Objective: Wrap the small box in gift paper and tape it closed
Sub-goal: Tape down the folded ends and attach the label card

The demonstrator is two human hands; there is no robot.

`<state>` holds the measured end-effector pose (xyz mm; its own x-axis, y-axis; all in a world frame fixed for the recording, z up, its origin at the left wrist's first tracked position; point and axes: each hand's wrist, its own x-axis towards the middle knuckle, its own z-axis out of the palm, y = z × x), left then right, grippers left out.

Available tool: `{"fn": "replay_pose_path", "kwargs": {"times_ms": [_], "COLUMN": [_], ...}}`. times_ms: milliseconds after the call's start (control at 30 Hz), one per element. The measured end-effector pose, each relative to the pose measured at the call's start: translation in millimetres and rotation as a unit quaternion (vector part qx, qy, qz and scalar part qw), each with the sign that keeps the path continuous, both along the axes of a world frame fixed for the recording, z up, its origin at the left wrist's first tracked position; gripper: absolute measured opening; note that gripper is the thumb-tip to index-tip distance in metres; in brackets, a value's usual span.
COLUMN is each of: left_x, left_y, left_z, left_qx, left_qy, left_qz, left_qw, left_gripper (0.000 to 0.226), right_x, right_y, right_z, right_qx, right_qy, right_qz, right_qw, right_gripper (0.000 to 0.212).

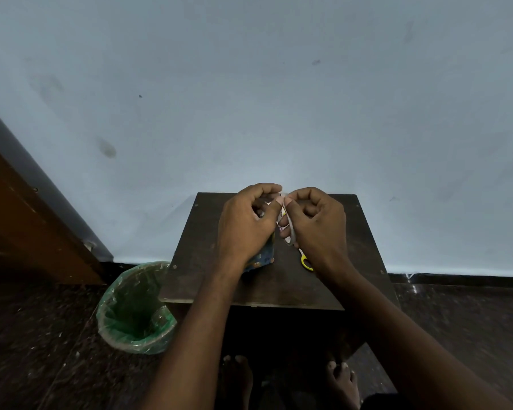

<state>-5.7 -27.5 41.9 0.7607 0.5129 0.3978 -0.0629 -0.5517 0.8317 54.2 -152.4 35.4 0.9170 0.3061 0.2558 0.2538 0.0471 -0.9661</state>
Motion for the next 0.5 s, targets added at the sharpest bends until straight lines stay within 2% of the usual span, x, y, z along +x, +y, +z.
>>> {"fn": "replay_pose_path", "kwargs": {"times_ms": [200,367,500], "left_x": [-1.4,-0.1,1.8], "left_y": [3.1,3.0,2.7], "left_z": [7.9,8.6,7.6], "left_qx": [-0.111,-0.162,-0.166], "left_qy": [0.002,-0.01,-0.014], "left_qz": [-0.035,-0.031,-0.006], "left_qw": [0.993,0.986,0.986], "left_gripper": [0.009,0.006,0.005], "right_x": [-1.0,-3.9,-5.9], "right_y": [0.0,1.5,1.1], "right_z": [3.4,4.1,5.7], "right_qx": [0.013,0.013,0.001], "right_qy": [0.012,0.016,0.015], "right_qz": [0.011,0.016,0.022], "right_qw": [1.0,1.0,1.0], "right_gripper": [0.008,0.011,0.006]}}
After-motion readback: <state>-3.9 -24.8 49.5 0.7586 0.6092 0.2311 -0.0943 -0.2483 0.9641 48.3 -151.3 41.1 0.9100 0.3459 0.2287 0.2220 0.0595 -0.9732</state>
